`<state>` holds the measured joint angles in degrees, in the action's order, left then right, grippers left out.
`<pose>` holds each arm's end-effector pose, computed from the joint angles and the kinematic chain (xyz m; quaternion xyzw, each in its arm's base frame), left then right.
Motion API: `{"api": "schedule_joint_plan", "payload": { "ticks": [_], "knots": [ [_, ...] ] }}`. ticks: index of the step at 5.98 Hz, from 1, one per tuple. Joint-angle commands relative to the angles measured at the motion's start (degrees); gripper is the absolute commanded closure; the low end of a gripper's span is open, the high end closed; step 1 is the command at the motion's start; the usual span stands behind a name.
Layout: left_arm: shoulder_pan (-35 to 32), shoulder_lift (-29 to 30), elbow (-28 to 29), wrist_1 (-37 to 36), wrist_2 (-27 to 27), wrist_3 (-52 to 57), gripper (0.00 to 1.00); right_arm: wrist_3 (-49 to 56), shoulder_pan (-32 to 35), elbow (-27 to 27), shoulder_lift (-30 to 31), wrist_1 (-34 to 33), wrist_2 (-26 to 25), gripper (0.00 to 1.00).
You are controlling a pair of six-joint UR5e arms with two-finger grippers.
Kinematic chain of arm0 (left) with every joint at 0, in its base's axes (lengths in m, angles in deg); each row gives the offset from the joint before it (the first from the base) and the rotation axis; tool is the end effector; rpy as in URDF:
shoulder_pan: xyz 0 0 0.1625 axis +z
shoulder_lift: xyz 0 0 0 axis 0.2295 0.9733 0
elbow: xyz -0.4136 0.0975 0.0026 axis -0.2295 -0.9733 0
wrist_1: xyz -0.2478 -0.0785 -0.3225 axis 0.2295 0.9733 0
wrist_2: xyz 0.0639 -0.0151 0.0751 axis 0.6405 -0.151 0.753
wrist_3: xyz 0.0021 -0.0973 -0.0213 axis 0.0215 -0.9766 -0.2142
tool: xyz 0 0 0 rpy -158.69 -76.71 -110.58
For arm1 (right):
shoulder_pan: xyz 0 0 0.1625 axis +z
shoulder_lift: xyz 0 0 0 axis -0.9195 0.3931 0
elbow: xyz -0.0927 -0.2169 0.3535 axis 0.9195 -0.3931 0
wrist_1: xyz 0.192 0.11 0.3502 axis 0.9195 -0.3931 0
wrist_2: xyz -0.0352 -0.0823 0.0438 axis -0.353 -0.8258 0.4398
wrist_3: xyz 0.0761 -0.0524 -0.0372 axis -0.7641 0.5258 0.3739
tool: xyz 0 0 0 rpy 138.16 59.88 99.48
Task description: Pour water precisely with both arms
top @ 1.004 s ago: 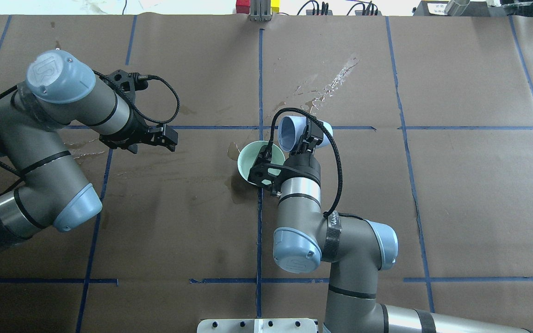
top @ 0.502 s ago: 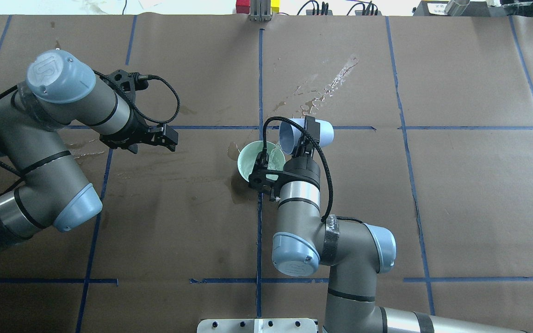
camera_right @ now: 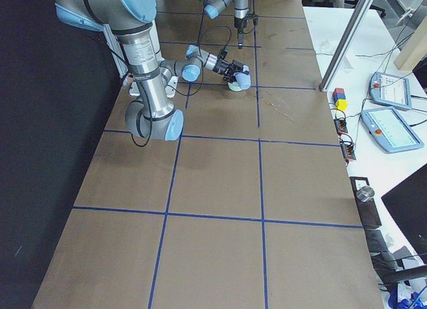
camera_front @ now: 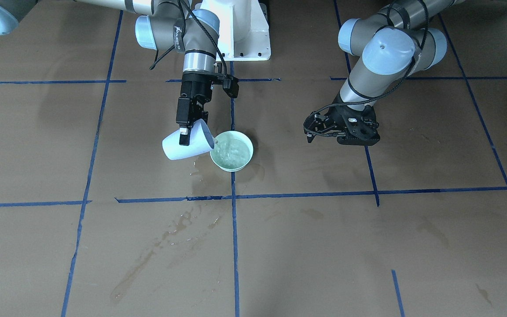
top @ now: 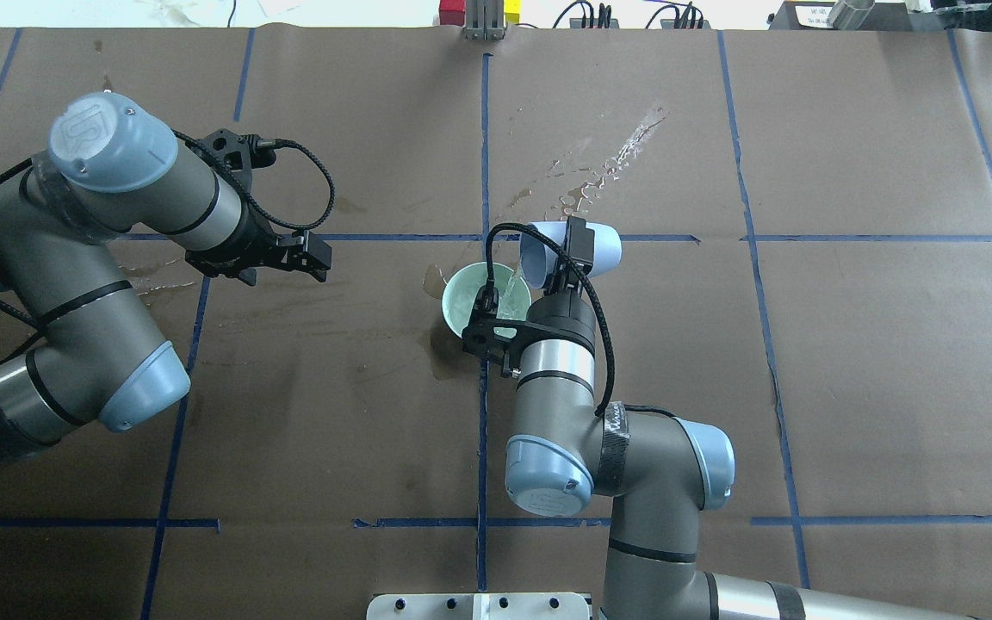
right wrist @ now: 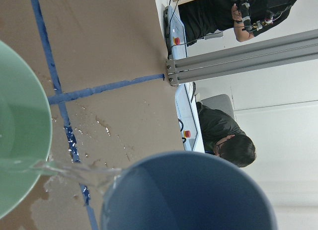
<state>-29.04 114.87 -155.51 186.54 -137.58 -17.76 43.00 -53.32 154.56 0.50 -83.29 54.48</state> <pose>0.4111 -0.4899 0.3058 0.0378 0.4530 -0.0204 0.8905 -0.5811 -0.3658 0.2456 0.5533 0.1294 -0.3032 0.7650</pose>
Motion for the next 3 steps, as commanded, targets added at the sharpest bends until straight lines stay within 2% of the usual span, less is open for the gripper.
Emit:
{"api": "schedule_joint_plan", "payload": {
  "ticks": [1,3],
  "knots": [
    [0.03,0.00,-0.01,0.00,-0.06,0.00,0.00,1.01,-0.08,-0.12,0.08,0.00,-0.26,1.00],
    [-0.06,0.00,-0.01,0.00,-0.06,0.00,0.00,1.54,-0.34,-0.21,0.08,0.00,-0.78,1.00]
  ]
}}
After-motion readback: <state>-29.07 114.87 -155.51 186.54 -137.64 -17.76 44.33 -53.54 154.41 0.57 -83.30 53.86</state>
